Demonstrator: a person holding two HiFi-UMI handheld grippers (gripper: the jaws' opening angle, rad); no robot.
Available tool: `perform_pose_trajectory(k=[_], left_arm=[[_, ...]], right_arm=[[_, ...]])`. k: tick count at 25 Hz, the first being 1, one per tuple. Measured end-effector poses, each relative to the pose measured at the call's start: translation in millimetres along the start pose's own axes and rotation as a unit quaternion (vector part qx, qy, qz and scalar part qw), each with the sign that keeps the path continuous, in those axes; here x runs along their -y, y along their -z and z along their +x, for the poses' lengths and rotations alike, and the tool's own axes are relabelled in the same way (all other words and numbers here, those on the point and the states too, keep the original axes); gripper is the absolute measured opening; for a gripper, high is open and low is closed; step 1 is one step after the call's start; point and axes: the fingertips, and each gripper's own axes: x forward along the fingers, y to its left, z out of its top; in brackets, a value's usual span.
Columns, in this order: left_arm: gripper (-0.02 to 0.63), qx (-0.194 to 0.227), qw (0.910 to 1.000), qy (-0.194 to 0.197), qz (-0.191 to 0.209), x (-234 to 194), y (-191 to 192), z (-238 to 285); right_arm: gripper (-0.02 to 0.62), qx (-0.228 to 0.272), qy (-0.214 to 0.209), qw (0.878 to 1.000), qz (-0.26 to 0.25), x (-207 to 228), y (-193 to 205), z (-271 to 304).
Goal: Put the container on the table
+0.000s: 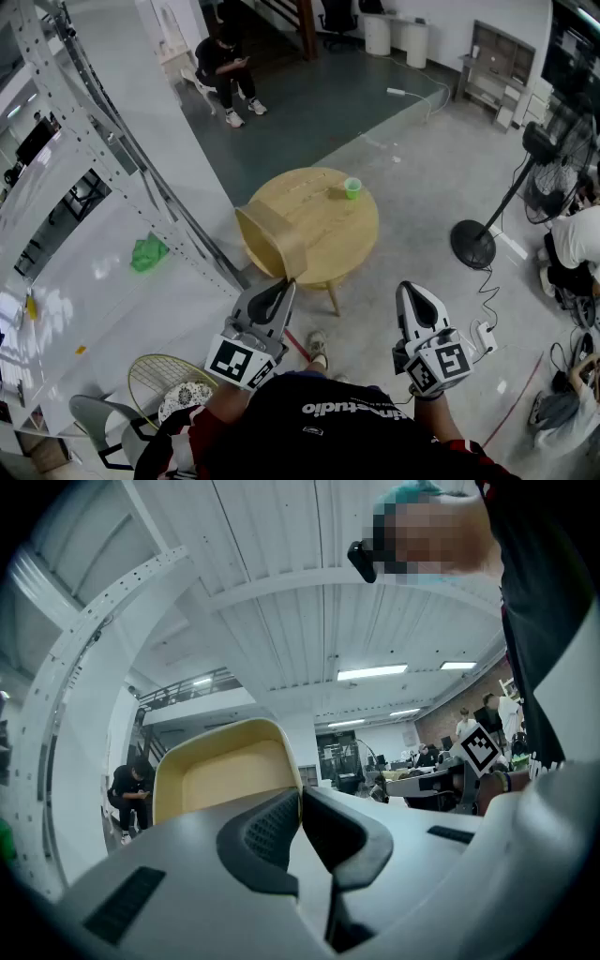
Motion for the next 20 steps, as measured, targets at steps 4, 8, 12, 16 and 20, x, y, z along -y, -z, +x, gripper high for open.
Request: perform_pose_trajectory(k=[4, 8, 12, 16, 20], left_arm=[[0.031, -0.001, 1.0000, 0.000, -0.004, -1.5, 1.3, -0.7], [0.031, -0.005, 0.9999, -0.007, -0.011, -9.2, 5.0, -2.6], [0.031, -0.007, 0.9998, -0.012, -0.016, -17.6, 9.2, -2.5], [0.031, -0.014, 0.9996, -0.017, -0.019, -26.2, 15.0, -0.3], [0.031, -0.023, 0.9991, -0.024, -0.026, -40.9, 22.7, 5.7]], right_arm=[[0.012, 0.006, -0.011, 1.000, -0.005, -2.5, 2.8, 3.2], [0.012, 0.004, -0.015, 1.000, -0.005, -5.0, 3.4, 8.5], [0.012, -0.002, -0.019, 1.000, -0.004, -4.8, 8.2, 16.6], [0.014, -0.005, -0.048, 0.998, -0.033, -13.3, 8.8, 28.5], [0.014, -0.011, -0.052, 0.998, -0.017, -12.2, 10.9, 45.1]])
